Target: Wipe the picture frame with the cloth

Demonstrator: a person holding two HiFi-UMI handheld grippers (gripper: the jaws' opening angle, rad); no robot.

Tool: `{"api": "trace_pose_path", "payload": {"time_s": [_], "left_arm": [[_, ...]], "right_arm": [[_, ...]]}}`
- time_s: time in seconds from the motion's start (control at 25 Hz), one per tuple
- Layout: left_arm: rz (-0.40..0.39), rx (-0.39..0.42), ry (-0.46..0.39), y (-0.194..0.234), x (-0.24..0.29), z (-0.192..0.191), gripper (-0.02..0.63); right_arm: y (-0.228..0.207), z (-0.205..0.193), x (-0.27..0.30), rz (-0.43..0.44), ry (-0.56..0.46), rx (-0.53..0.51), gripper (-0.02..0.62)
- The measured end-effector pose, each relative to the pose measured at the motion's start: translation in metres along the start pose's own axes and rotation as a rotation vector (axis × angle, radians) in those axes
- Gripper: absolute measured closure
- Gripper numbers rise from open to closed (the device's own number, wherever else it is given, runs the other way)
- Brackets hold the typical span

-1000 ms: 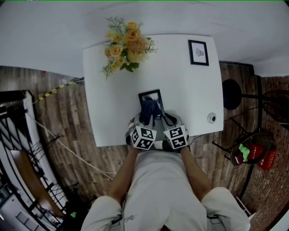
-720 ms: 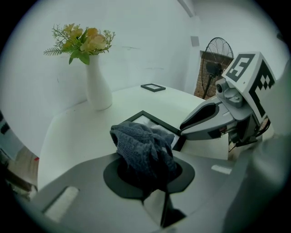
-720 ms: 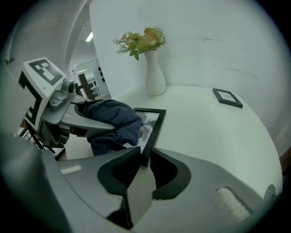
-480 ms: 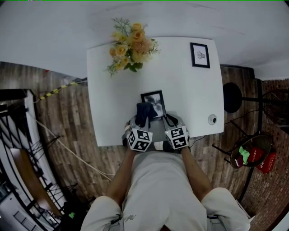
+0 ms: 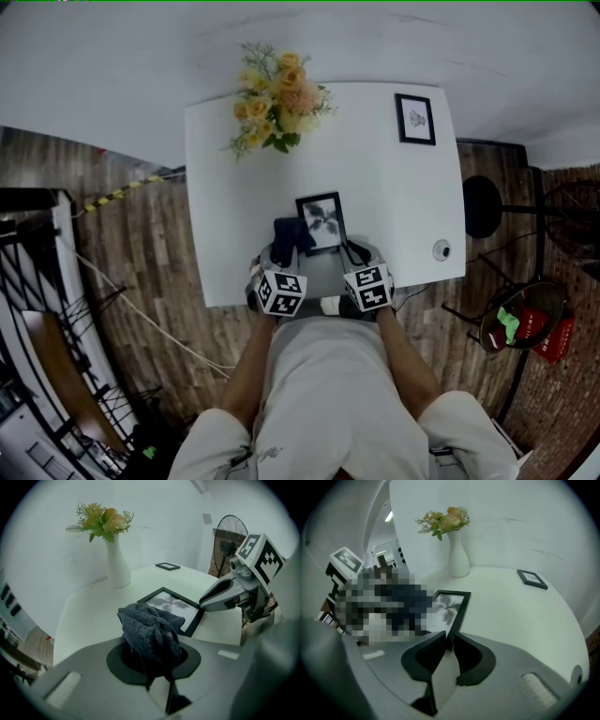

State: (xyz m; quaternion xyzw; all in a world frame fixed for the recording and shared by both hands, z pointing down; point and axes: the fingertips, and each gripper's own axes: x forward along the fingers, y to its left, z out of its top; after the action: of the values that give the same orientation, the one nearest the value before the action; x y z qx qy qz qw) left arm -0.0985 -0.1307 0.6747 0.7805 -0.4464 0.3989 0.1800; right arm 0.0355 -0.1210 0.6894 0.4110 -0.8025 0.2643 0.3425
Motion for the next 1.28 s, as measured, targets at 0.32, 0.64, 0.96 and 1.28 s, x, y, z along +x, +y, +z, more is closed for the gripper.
{"api": "trace_pose_path", "payload": {"time_s": [0.32,0.64,0.96,1.28], "left_arm": [[0.043,-0.048,-0.038,0.027,-0.018,0.003,0.523],[0.018,-0.109,-0.251,0.038,-0.056,0.046,0.523],[-0.003,-0.086,-0.463,0.046,-0.100,0.102,0.523],[-0.005,-0.046,-0.607,0.048,-0.141,0.141,0.523]], "right_arm": [[0.003,0.001,-0.009,0.000,-0.008,0.008,0.548],[-0.001,0.043,-0.046,0.002,-0.170,-0.004,0.548],[0.001,0.112,-0.101,-0.029,-0.367,-0.110,0.561],[0.016,0.163,-0.155,-0.051,-0.528,-0.179,0.580]]}}
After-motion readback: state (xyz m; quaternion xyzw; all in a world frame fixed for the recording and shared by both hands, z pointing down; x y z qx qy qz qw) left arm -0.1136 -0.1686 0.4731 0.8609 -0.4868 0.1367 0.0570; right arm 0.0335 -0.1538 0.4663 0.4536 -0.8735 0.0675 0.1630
